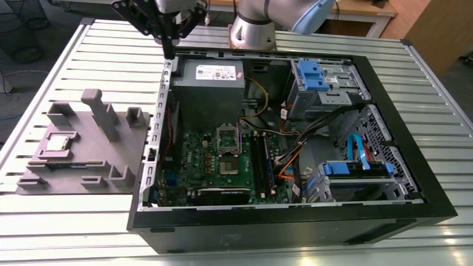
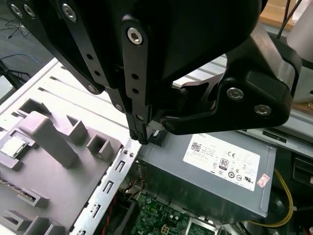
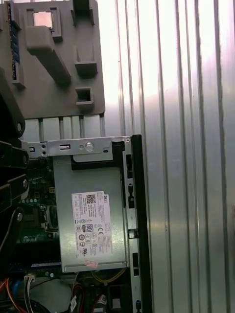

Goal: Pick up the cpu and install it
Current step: 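Reach for the cpu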

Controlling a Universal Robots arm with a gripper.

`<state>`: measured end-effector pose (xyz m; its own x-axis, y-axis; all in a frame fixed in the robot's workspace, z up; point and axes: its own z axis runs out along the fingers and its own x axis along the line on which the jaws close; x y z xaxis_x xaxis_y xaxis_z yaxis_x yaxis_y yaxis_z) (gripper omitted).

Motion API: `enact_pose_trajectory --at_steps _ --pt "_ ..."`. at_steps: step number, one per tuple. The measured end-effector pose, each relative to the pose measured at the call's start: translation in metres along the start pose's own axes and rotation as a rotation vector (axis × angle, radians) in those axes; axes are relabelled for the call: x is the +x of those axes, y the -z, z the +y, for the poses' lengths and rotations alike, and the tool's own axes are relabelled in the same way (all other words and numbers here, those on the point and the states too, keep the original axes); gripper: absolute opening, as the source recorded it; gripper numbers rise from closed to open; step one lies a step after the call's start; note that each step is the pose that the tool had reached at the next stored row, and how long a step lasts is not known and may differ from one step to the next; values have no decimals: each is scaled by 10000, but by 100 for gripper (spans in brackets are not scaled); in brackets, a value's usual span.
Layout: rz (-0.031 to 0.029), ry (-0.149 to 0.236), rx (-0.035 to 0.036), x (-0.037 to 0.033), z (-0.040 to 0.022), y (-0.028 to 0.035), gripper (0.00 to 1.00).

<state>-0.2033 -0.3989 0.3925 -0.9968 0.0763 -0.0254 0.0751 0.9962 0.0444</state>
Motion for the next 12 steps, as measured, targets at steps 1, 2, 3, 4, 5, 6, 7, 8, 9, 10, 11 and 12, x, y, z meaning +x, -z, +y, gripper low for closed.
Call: enact_pose_trajectory --at_steps 1,2,3,4,5,6,7,8,9,10,11,12 --pt "0 0 1 27 -2 1 11" --pt "-1 0 0 51 -4 1 11" --pt "0 0 1 74 -6 1 11" --pt "0 1 0 98 -8 2 11" --pt "0 2 0 122 -10 2 11" --pt "-1 2 -1 147 -11 2 11" --pt "-1 1 -1 172 -13 2 11" --pt "-1 1 -1 199 -15 2 11" --pt "-1 0 -1 229 -18 3 11" --pt "-1 0 0 257 -19 4 11" --pt "-1 1 0 285 -22 5 11" --pt "-1 1 1 313 -24 5 11"
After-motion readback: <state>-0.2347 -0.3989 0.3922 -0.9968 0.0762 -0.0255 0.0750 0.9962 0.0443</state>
